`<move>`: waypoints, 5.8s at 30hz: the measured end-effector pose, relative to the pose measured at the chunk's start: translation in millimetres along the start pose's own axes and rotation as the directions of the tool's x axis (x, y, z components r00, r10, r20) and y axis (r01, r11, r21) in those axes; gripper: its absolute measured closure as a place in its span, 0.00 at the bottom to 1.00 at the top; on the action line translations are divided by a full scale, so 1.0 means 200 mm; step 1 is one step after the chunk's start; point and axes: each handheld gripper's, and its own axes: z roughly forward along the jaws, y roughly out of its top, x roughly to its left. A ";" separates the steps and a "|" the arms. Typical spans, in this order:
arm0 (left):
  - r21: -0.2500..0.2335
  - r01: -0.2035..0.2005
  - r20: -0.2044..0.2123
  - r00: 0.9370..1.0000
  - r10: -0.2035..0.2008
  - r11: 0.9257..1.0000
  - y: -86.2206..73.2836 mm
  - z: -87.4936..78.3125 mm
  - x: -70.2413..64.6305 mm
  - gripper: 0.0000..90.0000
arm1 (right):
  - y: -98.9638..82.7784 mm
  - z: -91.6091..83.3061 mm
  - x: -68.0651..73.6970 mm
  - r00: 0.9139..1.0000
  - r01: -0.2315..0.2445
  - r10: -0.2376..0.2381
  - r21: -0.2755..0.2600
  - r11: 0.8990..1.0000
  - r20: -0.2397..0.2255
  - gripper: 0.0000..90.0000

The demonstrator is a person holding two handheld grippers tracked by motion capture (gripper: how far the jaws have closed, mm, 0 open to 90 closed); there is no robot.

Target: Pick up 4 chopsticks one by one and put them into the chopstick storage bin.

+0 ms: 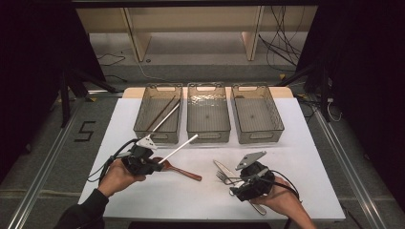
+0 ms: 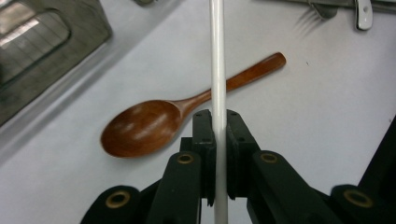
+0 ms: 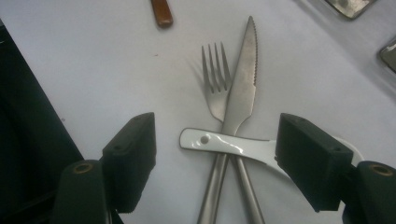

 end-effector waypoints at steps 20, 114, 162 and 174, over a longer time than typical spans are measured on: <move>-0.103 0.118 -0.107 0.986 -0.129 0.988 0.20 -0.10 0.30 0.94 | -0.05 -0.02 0.05 1.000 -0.002 0.002 -0.001 1.000 -0.011 0.31; -0.215 0.189 -0.071 0.975 -0.208 0.958 0.16 -0.15 0.25 0.24 | -0.06 0.00 0.04 1.000 -0.004 0.004 0.023 1.000 -0.012 0.31; -0.203 0.094 -0.027 0.994 -0.101 0.975 -0.13 -0.13 -0.06 0.20 | -0.06 0.10 -0.03 0.999 0.008 -0.010 0.085 0.996 0.032 0.32; -0.192 0.085 -0.028 0.995 -0.092 0.978 -0.15 -0.13 -0.09 0.20 | 0.00 0.16 -0.02 0.989 -0.135 0.129 0.092 0.987 0.069 0.32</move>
